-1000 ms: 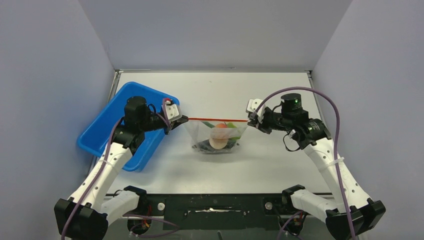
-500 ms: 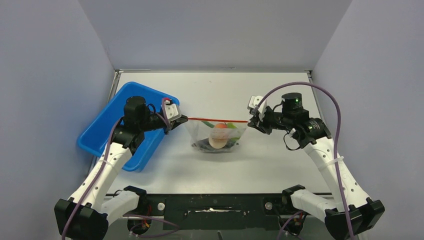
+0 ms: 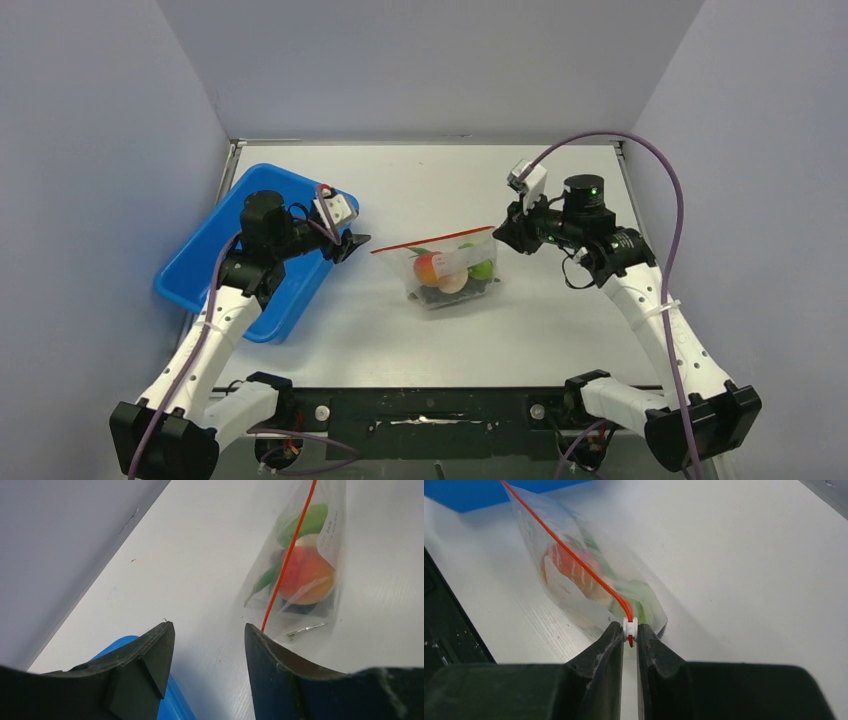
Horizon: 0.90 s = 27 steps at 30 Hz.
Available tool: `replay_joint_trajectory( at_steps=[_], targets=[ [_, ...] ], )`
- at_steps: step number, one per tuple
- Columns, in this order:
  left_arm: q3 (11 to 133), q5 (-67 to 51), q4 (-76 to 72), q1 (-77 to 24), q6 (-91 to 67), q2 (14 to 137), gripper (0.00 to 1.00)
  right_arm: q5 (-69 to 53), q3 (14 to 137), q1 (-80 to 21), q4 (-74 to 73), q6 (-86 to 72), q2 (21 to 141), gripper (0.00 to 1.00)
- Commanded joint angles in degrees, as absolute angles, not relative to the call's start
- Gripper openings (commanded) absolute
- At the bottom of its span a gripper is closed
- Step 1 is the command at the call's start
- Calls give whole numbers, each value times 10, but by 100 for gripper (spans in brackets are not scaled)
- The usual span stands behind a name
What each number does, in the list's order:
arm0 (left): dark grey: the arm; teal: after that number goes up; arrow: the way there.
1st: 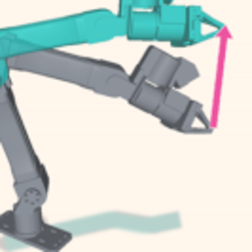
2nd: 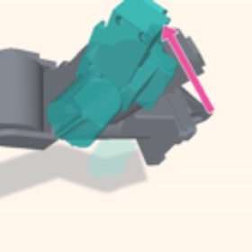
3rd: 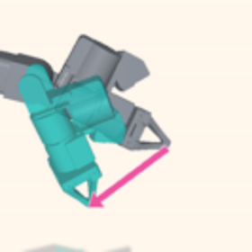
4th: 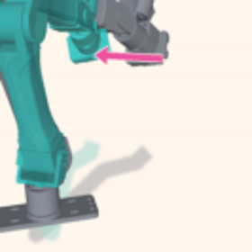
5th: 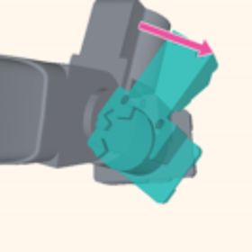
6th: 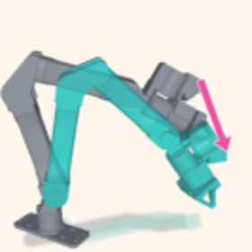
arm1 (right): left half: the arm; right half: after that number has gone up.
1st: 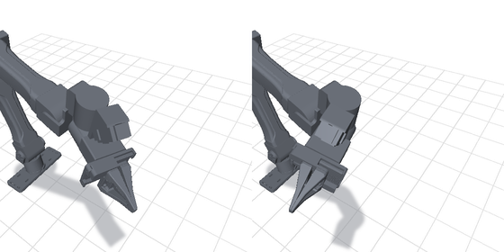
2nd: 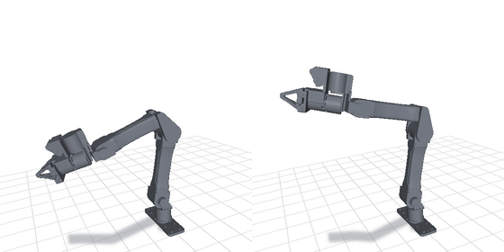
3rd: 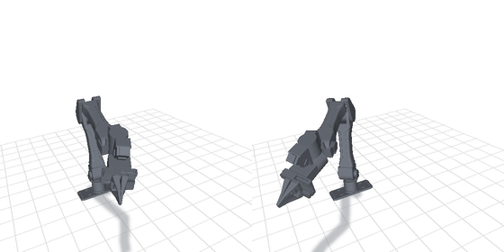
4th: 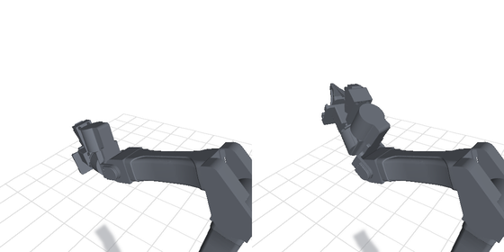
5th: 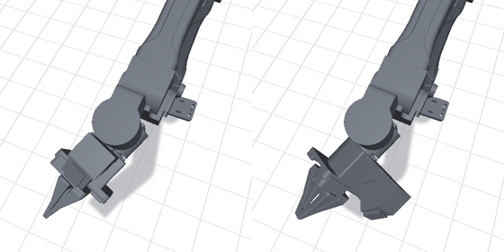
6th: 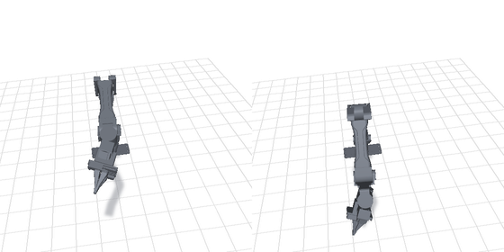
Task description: Place the food in the zip-top bag and seal the zipper
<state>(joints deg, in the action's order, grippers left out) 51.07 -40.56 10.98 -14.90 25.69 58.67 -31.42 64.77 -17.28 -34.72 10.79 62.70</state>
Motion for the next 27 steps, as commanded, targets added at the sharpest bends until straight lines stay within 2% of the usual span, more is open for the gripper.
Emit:
replay_joint_trajectory(
  at_steps=[1, 12, 18, 27],
  targets=[
    [514, -370, 61, -147, 229, 568, 54, -248, 674, -167, -300, 34, 652, 0],
    [518, -336, 64, -147, 202, 566, 64, -167, 713, -107, -293, -91, 741, 0],
    [519, -331, 64, -146, 199, 566, 66, -161, 707, -22, -284, -200, 777, 0],
    [521, -305, 68, -147, 173, 570, 67, -93, 719, 11, -311, -203, 820, 1]
  ],
)
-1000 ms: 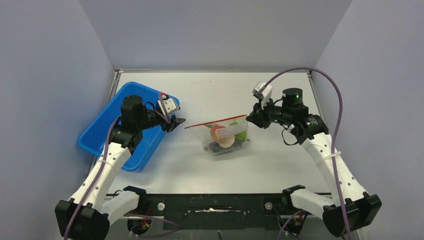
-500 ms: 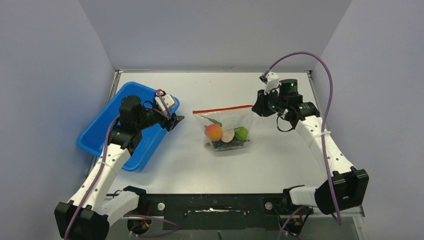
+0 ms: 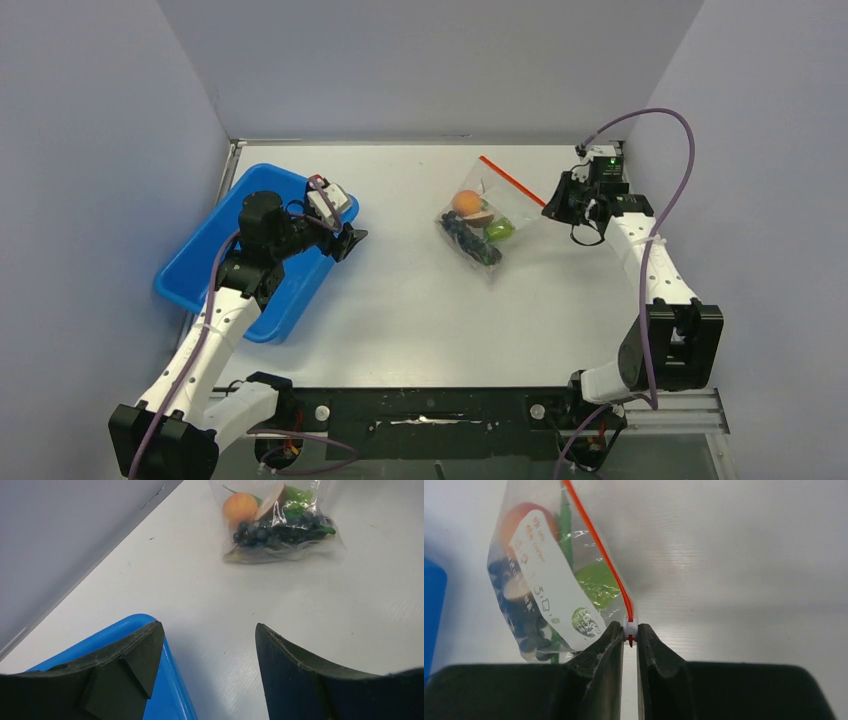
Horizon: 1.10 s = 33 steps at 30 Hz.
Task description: Place the food in the zip-top bag and seal the zipper
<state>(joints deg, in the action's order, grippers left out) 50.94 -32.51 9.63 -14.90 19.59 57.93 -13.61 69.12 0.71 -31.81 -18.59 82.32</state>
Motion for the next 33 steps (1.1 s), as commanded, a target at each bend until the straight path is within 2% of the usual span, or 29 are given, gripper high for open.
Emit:
replay_joint_trajectory(
  at_steps=[1, 6, 8, 19, 27, 33],
  targets=[
    [522, -299, 69, -147, 166, 571, 67, -87, 718, 12, -311, -204, 820, 3],
    [529, -274, 75, -148, 137, 577, 68, -73, 719, 16, -328, -208, 829, 12],
    [531, -254, 73, -148, 116, 578, 69, -69, 721, 16, -336, -209, 829, 19],
    [552, -120, 74, -147, -20, 587, 73, -74, 770, 14, -409, -199, 803, 69],
    [561, -40, 77, -147, -112, 576, 74, -111, 724, 2, -342, -182, 725, 98],
    [551, -38, 60, -147, -173, 557, 75, -179, 669, -4, -263, -179, 653, 98]
  ],
)
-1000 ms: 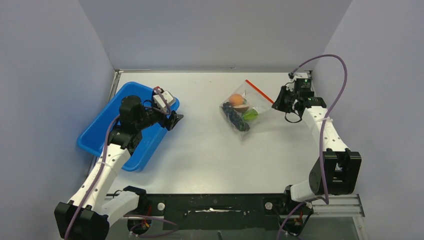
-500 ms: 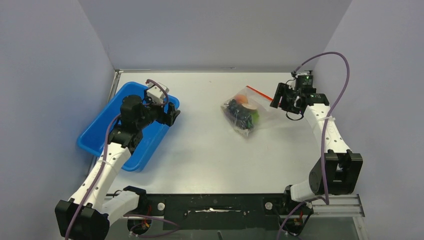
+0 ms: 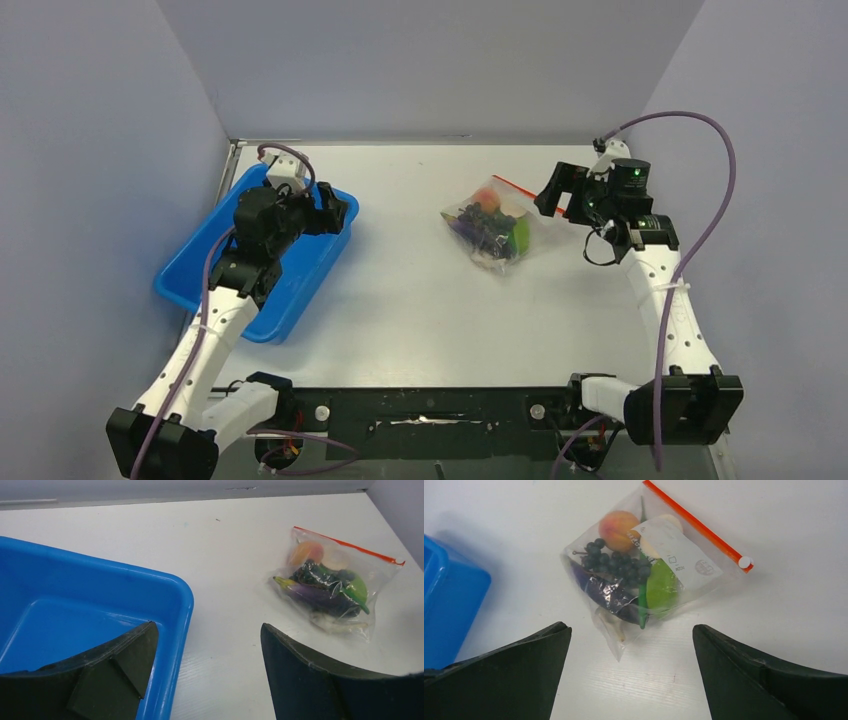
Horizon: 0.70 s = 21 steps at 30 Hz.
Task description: Place the food in the zip-top bag and seal the zipper
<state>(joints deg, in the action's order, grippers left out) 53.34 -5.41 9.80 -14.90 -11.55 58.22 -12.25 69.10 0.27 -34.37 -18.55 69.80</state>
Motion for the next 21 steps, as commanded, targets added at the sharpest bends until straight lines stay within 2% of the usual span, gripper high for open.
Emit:
replay_joint_trajectory(
  at_steps=[1, 8, 21],
  targets=[
    [553, -38, 61, -148, -182, 555, 75, -193, 662, -6, -255, -180, 645, 98],
    [547, -33, 62, -148, -205, 530, 75, -247, 619, -29, -198, -181, 582, 98],
    [517, -32, 63, -148, -218, 477, 76, -255, 580, -62, -177, -198, 521, 98]
  ],
)
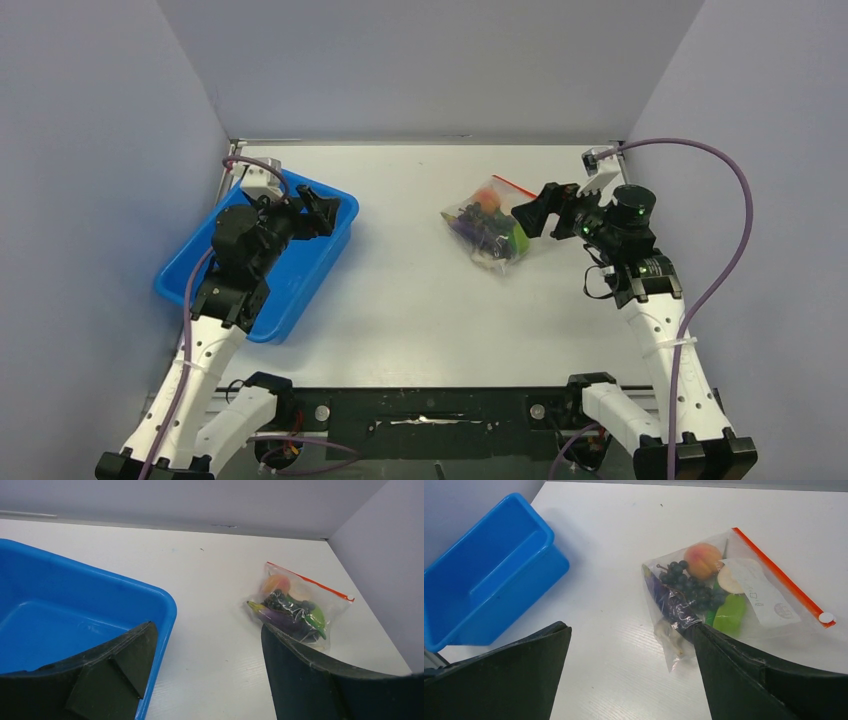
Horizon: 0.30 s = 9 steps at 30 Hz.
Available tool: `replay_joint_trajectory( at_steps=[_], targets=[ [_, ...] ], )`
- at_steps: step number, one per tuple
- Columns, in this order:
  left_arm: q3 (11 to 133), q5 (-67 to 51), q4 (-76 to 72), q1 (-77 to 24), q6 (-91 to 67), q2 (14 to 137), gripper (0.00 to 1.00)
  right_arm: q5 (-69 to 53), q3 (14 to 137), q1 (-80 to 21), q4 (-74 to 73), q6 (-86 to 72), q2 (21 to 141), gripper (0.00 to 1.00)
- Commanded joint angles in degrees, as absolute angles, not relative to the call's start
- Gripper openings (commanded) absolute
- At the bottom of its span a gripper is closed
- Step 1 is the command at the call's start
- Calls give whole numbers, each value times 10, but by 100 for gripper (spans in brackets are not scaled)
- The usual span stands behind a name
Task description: Place the food in the zip-top bag and seal the zipper
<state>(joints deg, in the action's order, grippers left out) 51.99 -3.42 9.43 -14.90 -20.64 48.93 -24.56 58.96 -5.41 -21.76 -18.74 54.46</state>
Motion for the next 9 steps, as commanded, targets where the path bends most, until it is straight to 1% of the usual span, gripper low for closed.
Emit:
replay_joint_trajectory(
  at_steps=[1, 9],
  targets=[
    [516, -32, 65, -148, -218, 475, 76, -255, 577, -63, -176, -201, 517, 98],
    [521, -26, 82, -148, -210, 481, 76, -241, 565, -68, -177, -207, 496, 98]
  ],
)
